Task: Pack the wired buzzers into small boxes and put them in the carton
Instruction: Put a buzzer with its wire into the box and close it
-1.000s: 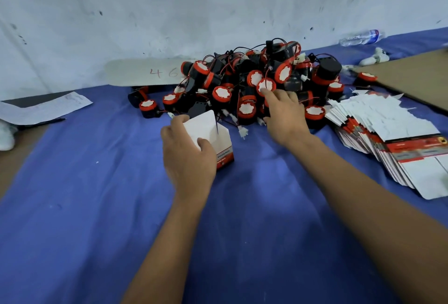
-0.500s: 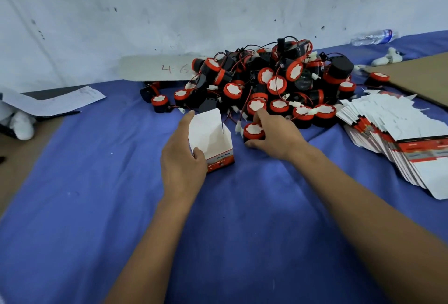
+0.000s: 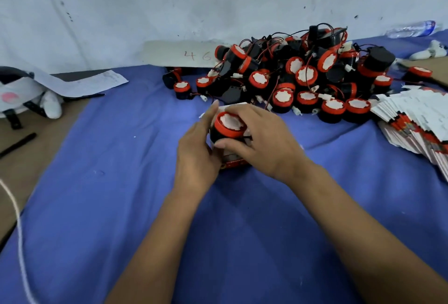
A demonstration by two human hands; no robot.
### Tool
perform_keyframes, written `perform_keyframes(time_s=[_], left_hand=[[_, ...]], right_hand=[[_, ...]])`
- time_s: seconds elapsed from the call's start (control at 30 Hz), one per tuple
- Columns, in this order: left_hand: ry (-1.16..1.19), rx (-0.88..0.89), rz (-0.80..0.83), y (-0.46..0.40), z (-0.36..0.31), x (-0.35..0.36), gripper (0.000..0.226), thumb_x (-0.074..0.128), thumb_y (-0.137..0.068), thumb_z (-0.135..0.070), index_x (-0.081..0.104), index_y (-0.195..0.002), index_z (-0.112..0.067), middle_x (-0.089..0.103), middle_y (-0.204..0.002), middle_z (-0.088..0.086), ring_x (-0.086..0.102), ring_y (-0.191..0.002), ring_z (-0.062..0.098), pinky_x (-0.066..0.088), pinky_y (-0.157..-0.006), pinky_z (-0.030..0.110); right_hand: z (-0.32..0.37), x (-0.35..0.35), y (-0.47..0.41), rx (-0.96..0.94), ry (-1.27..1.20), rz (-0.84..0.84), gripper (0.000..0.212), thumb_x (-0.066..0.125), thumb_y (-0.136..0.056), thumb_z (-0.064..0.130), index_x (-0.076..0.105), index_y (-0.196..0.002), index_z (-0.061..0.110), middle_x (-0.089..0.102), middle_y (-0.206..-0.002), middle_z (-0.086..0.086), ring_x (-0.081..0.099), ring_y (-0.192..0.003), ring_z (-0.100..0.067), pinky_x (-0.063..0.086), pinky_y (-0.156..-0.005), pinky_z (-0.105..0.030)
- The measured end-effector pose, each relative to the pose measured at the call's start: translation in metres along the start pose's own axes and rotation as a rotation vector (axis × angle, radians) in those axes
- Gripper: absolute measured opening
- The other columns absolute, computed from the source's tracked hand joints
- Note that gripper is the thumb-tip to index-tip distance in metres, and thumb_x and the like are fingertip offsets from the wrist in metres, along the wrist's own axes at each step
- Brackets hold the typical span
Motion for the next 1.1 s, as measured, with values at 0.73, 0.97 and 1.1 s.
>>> perform_keyframes(time_s=[0.73,0.97,1.1], left_hand=[[0.403,-0.109,0.106,0.0,0.003,0.007,0.066,0.053,-0.094,-0.03,0.036,-0.15,-0.061,0.065,-0.125,-0.034,0.065,-0.107,-0.004,0.055,-0.085,0.016],[0.317,-0.052,0.009,0.0,0.005,0.01,0.082,0.061,-0.09,-0.017,0.031,-0.154,-0.057,0.059,-0.088,-0.026,0.057,-0.067,0.023,0.055,-0.062,0.03],[0.319,-0.068,-0.039,0.0,0.006,0.013,0.09,0.062,-0.084,-0.018,0.023,-0.158,-0.053,0.069,-0.109,-0.029,0.063,-0.071,0.015,0.051,-0.063,0.016]], right_hand=[[-0.008,0.031,0.002,0.135,0.055,0.122,0.022,0.065,-0.098,0.02,0.044,-0.104,0.019,0.055,-0.108,0.004,0.047,-0.091,-0.015,0.04,-0.076,-0.029],[-0.008,0.035,0.007,0.033,0.356,0.058,0.021,0.057,-0.098,0.015,0.075,-0.109,0.016,0.069,-0.122,-0.001,0.044,-0.132,-0.029,0.037,-0.103,-0.039],[-0.009,0.033,0.011,0.017,0.474,0.041,0.024,0.055,-0.095,0.019,0.074,-0.109,0.024,0.066,-0.11,0.003,0.05,-0.111,-0.024,0.029,-0.096,-0.034]])
Point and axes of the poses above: each hand's wrist, its own y-axis away from the middle knuckle, its own x-axis out of the palm, z = x × y, the point moved 3 cm from there along -y, towards the middle knuckle
